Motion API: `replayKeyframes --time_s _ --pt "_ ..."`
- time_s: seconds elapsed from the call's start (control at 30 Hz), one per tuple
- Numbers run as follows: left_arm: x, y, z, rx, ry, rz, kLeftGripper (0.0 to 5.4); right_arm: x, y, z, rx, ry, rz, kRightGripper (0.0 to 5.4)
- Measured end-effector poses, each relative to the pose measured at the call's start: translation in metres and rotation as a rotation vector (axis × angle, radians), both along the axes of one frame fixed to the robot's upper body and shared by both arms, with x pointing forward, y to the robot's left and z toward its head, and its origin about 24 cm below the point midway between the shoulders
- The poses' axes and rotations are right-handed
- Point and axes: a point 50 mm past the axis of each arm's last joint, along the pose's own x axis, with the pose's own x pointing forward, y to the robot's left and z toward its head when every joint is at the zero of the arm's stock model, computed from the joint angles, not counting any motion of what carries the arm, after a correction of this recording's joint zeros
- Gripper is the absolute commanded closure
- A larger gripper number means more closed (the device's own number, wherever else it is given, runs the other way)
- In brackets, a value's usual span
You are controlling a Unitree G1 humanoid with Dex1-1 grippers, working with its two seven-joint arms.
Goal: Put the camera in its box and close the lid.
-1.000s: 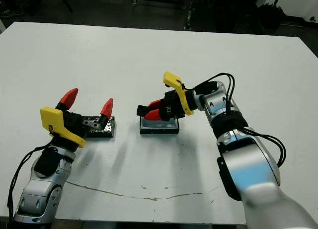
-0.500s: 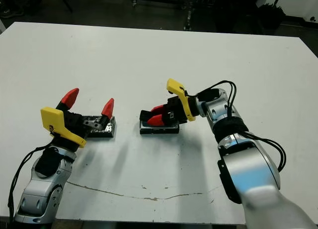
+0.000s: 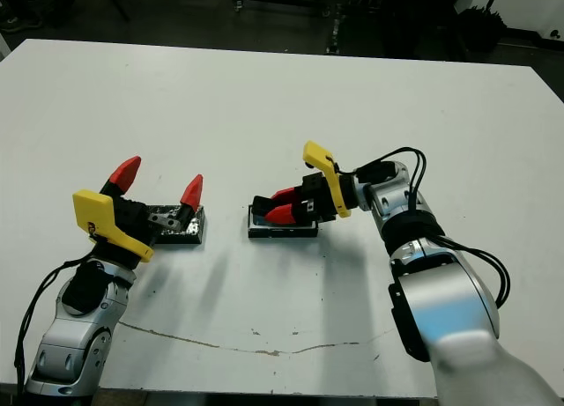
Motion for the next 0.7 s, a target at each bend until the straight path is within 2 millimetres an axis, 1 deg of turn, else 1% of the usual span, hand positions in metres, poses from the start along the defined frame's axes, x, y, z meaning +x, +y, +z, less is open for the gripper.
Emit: replayKeyframes --time_s 0.47,0.7 --pt "0.0006 -0.0008 0.0009 0.007 -0.004 0.001 0.0 -0.0014 -0.0052 0.0003 -0.01 -0.044 0.028 3.74" --pt "0.0006 -0.0009 0.0011 0.006 -0.004 0.0 0.0 -0.0016 -0.0071 0.0003 -0.031 -0.026 0.031 3.74"
